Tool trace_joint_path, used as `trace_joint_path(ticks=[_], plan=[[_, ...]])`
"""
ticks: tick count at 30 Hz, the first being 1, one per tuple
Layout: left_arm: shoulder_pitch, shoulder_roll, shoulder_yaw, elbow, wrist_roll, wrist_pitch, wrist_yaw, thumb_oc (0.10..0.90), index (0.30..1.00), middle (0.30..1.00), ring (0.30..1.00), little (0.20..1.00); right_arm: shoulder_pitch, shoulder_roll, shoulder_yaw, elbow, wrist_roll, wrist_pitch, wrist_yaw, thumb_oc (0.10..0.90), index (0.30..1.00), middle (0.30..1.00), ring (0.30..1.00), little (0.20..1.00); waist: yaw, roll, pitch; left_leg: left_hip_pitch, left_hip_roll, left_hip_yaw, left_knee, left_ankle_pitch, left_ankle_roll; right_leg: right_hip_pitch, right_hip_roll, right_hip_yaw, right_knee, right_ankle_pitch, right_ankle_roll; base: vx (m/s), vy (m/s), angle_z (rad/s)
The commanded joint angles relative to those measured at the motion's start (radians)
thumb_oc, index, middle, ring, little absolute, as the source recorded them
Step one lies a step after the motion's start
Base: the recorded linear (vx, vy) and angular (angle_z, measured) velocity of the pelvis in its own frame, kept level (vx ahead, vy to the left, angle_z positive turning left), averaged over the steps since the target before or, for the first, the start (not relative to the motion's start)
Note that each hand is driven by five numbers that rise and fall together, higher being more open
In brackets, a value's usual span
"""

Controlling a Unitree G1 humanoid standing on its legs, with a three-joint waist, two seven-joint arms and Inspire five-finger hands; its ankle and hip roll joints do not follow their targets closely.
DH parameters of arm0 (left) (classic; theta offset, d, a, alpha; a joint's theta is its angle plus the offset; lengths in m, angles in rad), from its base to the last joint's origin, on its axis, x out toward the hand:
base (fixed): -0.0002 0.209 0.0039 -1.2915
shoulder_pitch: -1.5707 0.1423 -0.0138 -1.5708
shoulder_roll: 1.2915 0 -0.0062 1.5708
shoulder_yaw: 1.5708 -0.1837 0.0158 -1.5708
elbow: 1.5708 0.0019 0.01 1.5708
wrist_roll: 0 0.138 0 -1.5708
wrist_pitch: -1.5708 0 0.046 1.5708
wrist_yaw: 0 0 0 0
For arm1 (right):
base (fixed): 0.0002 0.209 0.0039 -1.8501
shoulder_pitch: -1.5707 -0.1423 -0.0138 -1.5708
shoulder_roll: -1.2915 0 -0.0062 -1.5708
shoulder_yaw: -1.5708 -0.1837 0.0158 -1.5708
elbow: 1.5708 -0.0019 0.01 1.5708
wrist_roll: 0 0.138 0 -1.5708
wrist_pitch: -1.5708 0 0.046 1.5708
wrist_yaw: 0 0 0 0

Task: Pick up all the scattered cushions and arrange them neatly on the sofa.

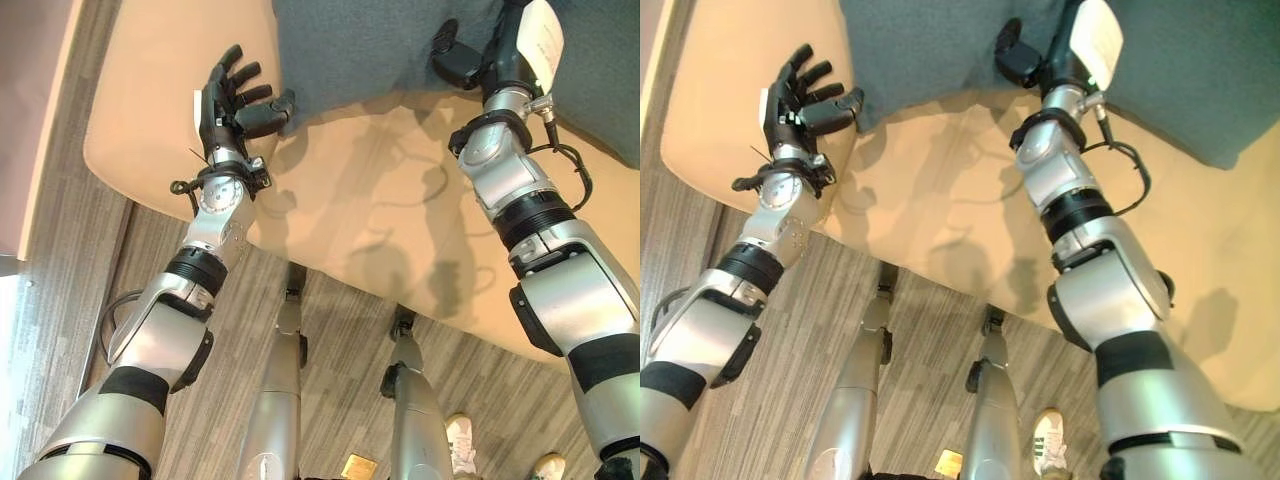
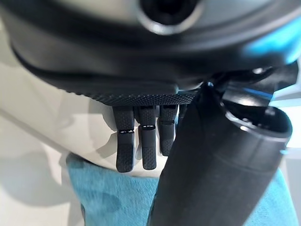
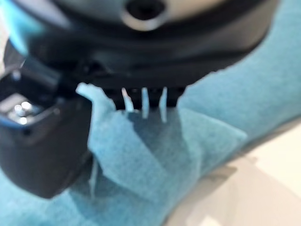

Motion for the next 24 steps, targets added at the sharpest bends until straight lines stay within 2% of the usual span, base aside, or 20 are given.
trace_joint_path(ticks=[1, 2, 4, 7, 14, 15, 19, 20, 22, 24], plan=[[-0.267, -0.064, -0.014, 0.024, -0.079, -0.021, -0.085, 0.8, 0.9, 0.9, 0.9, 0.9, -0.069, 0.055, 0.093, -0.012, 0.082, -0.098, 0.124, 0.568, 0.552, 0.552, 0.552, 0.552, -0.013, 0.047, 0.018, 0.086, -0.005, 0.01, -0.141, -0.025, -0.016, 0.037, -0.03, 0.04, 0.146, -0.07, 0.047, 0.03, 0.009, -0.11], [-0.271, -0.078, -0.022, 0.01, -0.095, -0.021, -0.1, 0.8, 0.9, 0.9, 0.9, 0.9, -0.069, 0.067, 0.105, 0.002, 0.106, -0.108, 0.145, 0.4, 0.3, 0.3, 0.3, 0.3, -0.016, 0.046, 0.018, 0.084, -0.005, 0.011, -0.141, -0.026, -0.016, 0.033, -0.029, 0.042, 0.147, -0.071, 0.047, 0.02, 0.015, 0.05], [-0.282, -0.123, -0.059, -0.034, -0.12, -0.026, -0.133, 0.8, 0.9, 0.9, 0.9, 0.9, -0.071, 0.095, 0.145, 0.037, 0.136, -0.129, 0.195, 0.4, 0.3, 0.3, 0.3, 0.3, -0.02, 0.045, 0.018, 0.081, -0.005, 0.012, -0.136, -0.028, -0.013, 0.027, -0.023, 0.048, 0.147, -0.071, 0.045, 0.01, 0.012, 0.04], [-0.278, -0.144, -0.073, -0.067, -0.116, -0.03, -0.135, 0.8, 0.9, 0.9, 0.9, 0.9, -0.066, 0.108, 0.149, 0.044, 0.144, -0.138, 0.201, 0.4, 0.3, 0.3, 0.3, 0.3, -0.023, 0.045, 0.018, 0.083, -0.005, 0.013, -0.129, -0.032, -0.011, 0.027, -0.02, 0.055, 0.149, -0.073, 0.045, 0.01, 0.011, -0.12], [-0.269, -0.149, -0.078, -0.086, -0.11, -0.031, -0.136, 0.8, 0.9, 0.9, 0.9, 0.9, -0.047, 0.123, 0.143, 0.028, 0.154, -0.149, 0.204, 0.4, 0.3, 0.3, 0.3, 0.3, -0.025, 0.041, 0.018, 0.088, -0.002, 0.013, -0.119, -0.039, -0.008, 0.028, -0.014, 0.063, 0.155, -0.077, 0.045, 0.0, 0.014, -0.04], [-0.253, -0.127, -0.075, -0.063, -0.055, -0.014, -0.133, 0.8, 0.9, 0.9, 0.9, 0.9, 0.028, 0.163, 0.094, -0.082, 0.172, -0.193, 0.189, 0.4, 0.3, 0.3, 0.3, 0.3, -0.044, 0.031, 0.018, 0.103, 0.007, 0.016, -0.072, -0.063, -0.002, 0.032, 0.0, 0.081, 0.178, -0.096, 0.037, -0.02, 0.058, -0.08], [-0.269, -0.13, -0.057, 0.006, -0.025, -0.006, -0.128, 0.8, 0.9, 0.9, 0.9, 0.9, 0.097, 0.208, 0.078, -0.184, 0.204, -0.221, 0.188, 0.4, 0.3, 0.3, 0.3, 0.3, -0.063, 0.007, 0.018, 0.121, 0.019, 0.027, -0.068, -0.071, -0.005, 0.037, 0.008, 0.095, 0.181, -0.103, 0.035, -0.02, 0.027, -0.2], [-0.269, -0.134, -0.05, 0.014, -0.029, -0.006, -0.133, 0.649, 0.674, 0.674, 0.674, 0.674, 0.108, 0.22, 0.08, -0.208, 0.207, -0.228, 0.188, 0.4, 0.3, 0.3, 0.3, 0.3, -0.069, 0.001, 0.018, 0.123, 0.023, 0.03, -0.067, -0.071, -0.006, 0.037, 0.01, 0.098, 0.18, -0.103, 0.035, -0.02, 0.028, -0.21], [-0.282, -0.137, -0.045, 0.041, 0.006, -0.002, -0.123, 0.4, 0.3, 0.3, 0.3, 0.3, 0.136, 0.227, 0.066, -0.226, 0.216, -0.242, 0.192, 0.4, 0.3, 0.3, 0.3, 0.3, -0.076, -0.005, 0.018, 0.126, 0.027, 0.033, -0.059, -0.073, -0.007, 0.04, 0.011, 0.104, 0.181, -0.104, 0.034, -0.02, 0.022, -0.12], [-0.283, -0.144, -0.041, 0.051, 0.028, -0.001, -0.117, 0.4, 0.3, 0.3, 0.3, 0.3, 0.155, 0.241, 0.068, -0.264, 0.22, -0.255, 0.186, 0.4, 0.3, 0.3, 0.3, 0.3, -0.087, -0.015, 0.018, 0.13, 0.033, 0.036, -0.047, -0.078, -0.008, 0.039, 0.015, 0.114, 0.186, -0.105, 0.034, -0.03, 0.027, -0.12]])
